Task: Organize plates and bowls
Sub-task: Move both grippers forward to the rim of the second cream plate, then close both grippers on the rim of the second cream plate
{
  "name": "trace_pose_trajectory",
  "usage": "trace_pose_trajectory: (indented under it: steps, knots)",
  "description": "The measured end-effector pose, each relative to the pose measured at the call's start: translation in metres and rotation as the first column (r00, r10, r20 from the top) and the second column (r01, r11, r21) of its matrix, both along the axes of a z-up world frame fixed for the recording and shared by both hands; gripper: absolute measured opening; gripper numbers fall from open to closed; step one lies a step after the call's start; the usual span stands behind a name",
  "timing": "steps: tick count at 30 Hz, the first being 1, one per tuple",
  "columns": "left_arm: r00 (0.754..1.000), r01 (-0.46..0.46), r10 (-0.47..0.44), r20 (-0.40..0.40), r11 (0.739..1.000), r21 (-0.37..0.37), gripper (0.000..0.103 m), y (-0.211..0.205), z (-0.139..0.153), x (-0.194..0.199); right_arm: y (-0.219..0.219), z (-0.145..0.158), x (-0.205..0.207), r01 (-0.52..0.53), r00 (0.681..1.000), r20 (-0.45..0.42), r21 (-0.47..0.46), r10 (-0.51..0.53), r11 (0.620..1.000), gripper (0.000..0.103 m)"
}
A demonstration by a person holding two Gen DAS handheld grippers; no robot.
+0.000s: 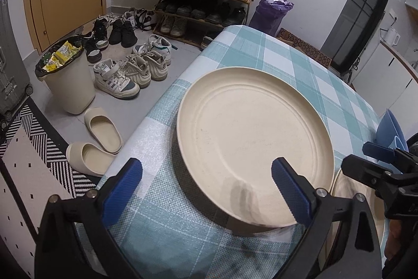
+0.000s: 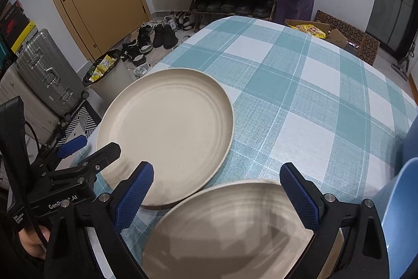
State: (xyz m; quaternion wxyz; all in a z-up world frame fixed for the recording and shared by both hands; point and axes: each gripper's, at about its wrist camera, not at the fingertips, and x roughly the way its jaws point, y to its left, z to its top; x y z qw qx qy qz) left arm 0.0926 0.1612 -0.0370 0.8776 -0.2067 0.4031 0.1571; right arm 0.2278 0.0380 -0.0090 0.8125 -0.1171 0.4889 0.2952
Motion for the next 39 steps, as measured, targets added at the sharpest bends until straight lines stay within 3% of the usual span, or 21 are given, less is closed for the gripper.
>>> trace_pose_trajectory:
  steps: [5, 21, 23, 32, 37, 39]
  knots:
    - [1.000, 0.014, -0.014, -0.013, 1.000, -0.008, 0.090, 0.000, -0.004, 0.002, 0.007, -0.008, 0.006, -0.014, 1.000, -0.017, -0.025, 0.013, 1.000, 0.083]
    - [0.999, 0.022, -0.023, -0.026, 1.000, -0.019, 0.077, 0.002, -0.011, 0.004, 0.027, -0.033, 0.015, -0.032, 0.998, -0.055, -0.065, 0.029, 0.997, 0.074]
    - [0.999, 0.024, -0.024, -0.024, 1.000, -0.016, 0.073, 0.002, -0.011, 0.004, 0.028, -0.035, 0.016, -0.037, 0.998, -0.058, -0.067, 0.033, 0.997, 0.065]
    - [1.000, 0.013, -0.013, -0.021, 1.000, -0.006, 0.065, 0.003, -0.011, 0.003, 0.031, -0.037, 0.017, -0.045, 0.997, -0.060, -0.076, 0.041, 0.996, 0.053]
    - [1.000, -0.003, 0.003, -0.023, 1.000, 0.006, 0.053, 0.004, -0.011, 0.002, 0.031, -0.037, 0.017, -0.044, 0.998, -0.058, -0.082, 0.039, 0.996, 0.045]
    - [1.000, -0.009, 0.009, -0.025, 1.000, 0.013, 0.044, 0.005, -0.011, 0.001, 0.031, -0.038, 0.017, -0.045, 0.998, -0.056, -0.086, 0.041, 0.995, 0.040]
